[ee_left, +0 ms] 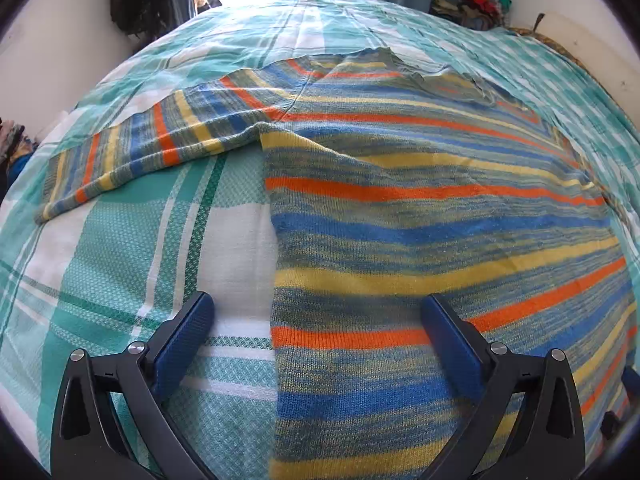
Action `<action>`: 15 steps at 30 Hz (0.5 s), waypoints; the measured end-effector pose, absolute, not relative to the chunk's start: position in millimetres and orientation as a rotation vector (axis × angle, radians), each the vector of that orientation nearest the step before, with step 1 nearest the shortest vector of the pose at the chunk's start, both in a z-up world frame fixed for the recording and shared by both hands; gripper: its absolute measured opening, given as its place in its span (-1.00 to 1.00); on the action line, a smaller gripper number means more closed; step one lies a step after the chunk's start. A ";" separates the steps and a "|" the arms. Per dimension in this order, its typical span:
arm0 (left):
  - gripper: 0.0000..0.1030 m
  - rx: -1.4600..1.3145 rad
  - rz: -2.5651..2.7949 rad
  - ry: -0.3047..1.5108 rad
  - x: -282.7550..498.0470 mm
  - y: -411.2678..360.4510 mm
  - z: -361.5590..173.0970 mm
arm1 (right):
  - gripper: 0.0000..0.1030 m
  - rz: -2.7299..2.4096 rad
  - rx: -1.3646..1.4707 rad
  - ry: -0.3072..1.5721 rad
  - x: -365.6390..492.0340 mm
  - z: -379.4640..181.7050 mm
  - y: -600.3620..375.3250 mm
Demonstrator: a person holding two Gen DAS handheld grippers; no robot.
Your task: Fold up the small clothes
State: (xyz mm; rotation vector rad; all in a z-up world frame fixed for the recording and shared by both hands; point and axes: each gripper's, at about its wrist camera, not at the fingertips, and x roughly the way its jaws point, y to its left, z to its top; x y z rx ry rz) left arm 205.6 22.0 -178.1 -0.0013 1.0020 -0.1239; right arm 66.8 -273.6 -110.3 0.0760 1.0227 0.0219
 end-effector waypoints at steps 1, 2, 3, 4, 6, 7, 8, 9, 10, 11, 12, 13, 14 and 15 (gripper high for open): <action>0.99 -0.001 -0.124 1.002 205.2 22.1 -178.1 | 0.76 0.021 0.076 1.023 67.4 -110.6 -273.4; 0.99 -0.001 -0.124 1.002 205.4 22.1 -178.2 | 0.78 0.020 0.075 1.024 67.9 -110.9 -273.0; 0.99 -0.001 -0.124 1.002 205.3 22.1 -178.2 | 0.81 0.018 0.072 1.025 68.7 -111.2 -272.6; 0.99 -0.002 -0.124 1.002 205.3 22.2 -178.3 | 0.82 0.017 0.068 1.027 69.7 -111.4 -272.1; 0.99 -0.001 -0.124 1.002 205.2 22.2 -178.3 | 0.84 0.014 0.066 1.029 70.4 -111.8 -271.7; 0.99 -0.001 -0.124 1.002 205.2 22.1 -178.3 | 0.84 0.013 0.066 1.030 70.7 -111.8 -271.7; 0.99 -0.002 -0.124 1.002 205.3 22.1 -178.3 | 0.84 0.014 0.065 1.029 70.8 -111.8 -271.9; 0.99 -0.002 -0.123 1.002 205.3 22.0 -178.4 | 0.84 0.013 0.065 1.028 70.8 -111.7 -271.9; 0.99 -0.002 -0.123 1.002 205.4 22.0 -178.4 | 0.84 0.013 0.064 1.026 70.6 -112.0 -272.0; 0.99 -0.002 -0.123 1.002 204.9 22.1 -178.4 | 0.84 0.013 0.061 1.023 70.1 -112.2 -271.9; 0.99 -0.002 -0.123 1.002 205.0 22.1 -178.4 | 0.84 0.013 0.059 1.021 69.6 -112.3 -271.8; 0.99 -0.002 -0.123 1.002 205.2 21.9 -178.4 | 0.84 0.015 0.057 1.018 68.9 -112.5 -271.9; 0.99 -0.002 -0.123 1.002 205.0 22.0 -178.5 | 0.84 0.016 0.055 1.016 68.6 -112.5 -272.1; 0.99 -0.002 -0.123 1.002 205.5 21.8 -178.5 | 0.84 0.018 0.054 1.015 68.0 -112.5 -272.1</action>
